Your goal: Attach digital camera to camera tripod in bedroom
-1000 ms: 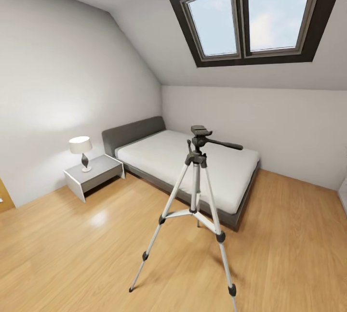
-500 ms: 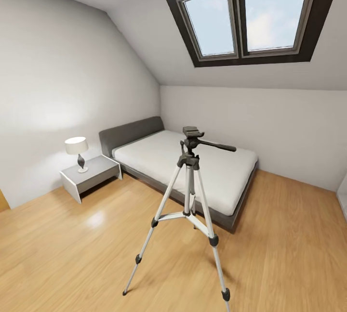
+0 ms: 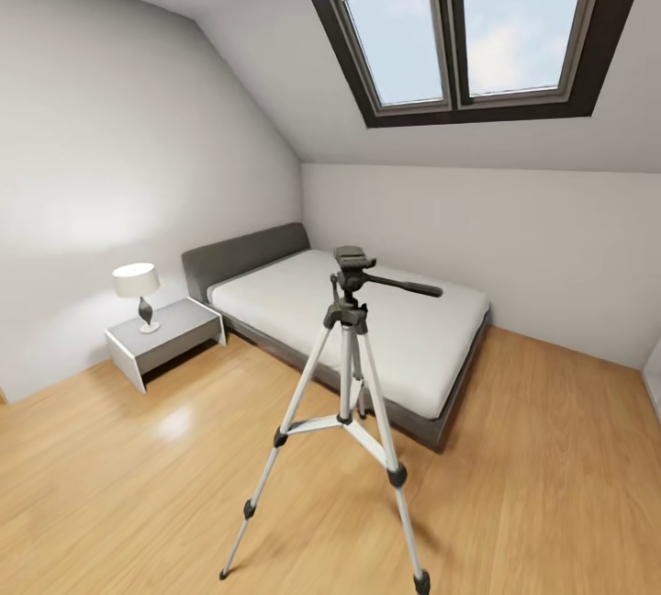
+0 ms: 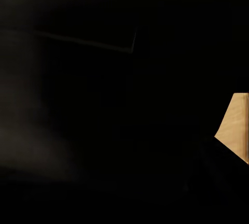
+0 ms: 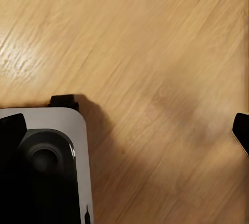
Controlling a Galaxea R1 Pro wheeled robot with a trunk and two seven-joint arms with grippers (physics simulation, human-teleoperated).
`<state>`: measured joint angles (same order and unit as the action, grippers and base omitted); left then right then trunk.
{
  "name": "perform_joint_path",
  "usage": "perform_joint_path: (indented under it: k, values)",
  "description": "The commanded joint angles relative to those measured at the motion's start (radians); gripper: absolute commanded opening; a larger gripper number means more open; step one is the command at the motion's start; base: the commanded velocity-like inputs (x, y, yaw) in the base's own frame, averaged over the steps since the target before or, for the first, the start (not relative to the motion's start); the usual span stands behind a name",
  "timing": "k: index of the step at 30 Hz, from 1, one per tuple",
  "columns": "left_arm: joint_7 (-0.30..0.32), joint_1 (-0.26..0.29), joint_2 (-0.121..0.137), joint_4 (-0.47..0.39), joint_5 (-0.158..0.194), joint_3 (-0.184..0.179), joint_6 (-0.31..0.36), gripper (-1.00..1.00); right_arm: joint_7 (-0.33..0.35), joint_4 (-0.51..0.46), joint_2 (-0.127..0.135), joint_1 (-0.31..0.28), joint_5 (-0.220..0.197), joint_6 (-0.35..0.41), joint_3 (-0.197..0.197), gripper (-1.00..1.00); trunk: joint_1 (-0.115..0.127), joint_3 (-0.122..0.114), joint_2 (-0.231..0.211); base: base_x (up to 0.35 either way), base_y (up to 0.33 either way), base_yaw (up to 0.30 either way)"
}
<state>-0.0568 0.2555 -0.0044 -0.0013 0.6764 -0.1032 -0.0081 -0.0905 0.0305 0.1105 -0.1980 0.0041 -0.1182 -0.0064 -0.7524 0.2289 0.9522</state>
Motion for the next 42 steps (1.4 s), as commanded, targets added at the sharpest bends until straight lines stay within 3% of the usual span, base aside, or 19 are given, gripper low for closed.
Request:
perform_joint_path:
  k: [1, 20, 33, 42]
  values:
    - [-0.003, 0.001, 0.000, 0.000, 0.006, -0.009, -0.001, -1.00, -0.002, 0.003, 0.000, -0.001, 0.001, -0.006, -0.001, 1.00, 0.000, 0.001, 0.001, 0.197, -0.202, 0.000]
    - [-0.003, 0.001, 0.000, 0.000, 0.006, -0.009, -0.001, -1.00, 0.000, 0.003, -0.008, -0.001, 0.001, 0.002, -0.001, 1.00, 0.000, 0.001, 0.001, 0.198, -0.203, 0.004]
    - [-0.003, 0.001, 0.000, 0.000, 0.006, -0.009, -0.001, -1.00, -0.001, 0.003, -0.006, -0.001, 0.001, 0.002, -0.001, 1.00, 0.000, 0.001, 0.001, 0.139, -0.185, 0.221]
    - [-0.004, 0.001, 0.000, 0.000, 0.006, -0.009, -0.001, -1.00, 0.006, 0.003, -0.005, -0.001, 0.001, 0.002, -0.001, 1.00, 0.000, 0.001, 0.001, 0.019, -0.032, 0.057]
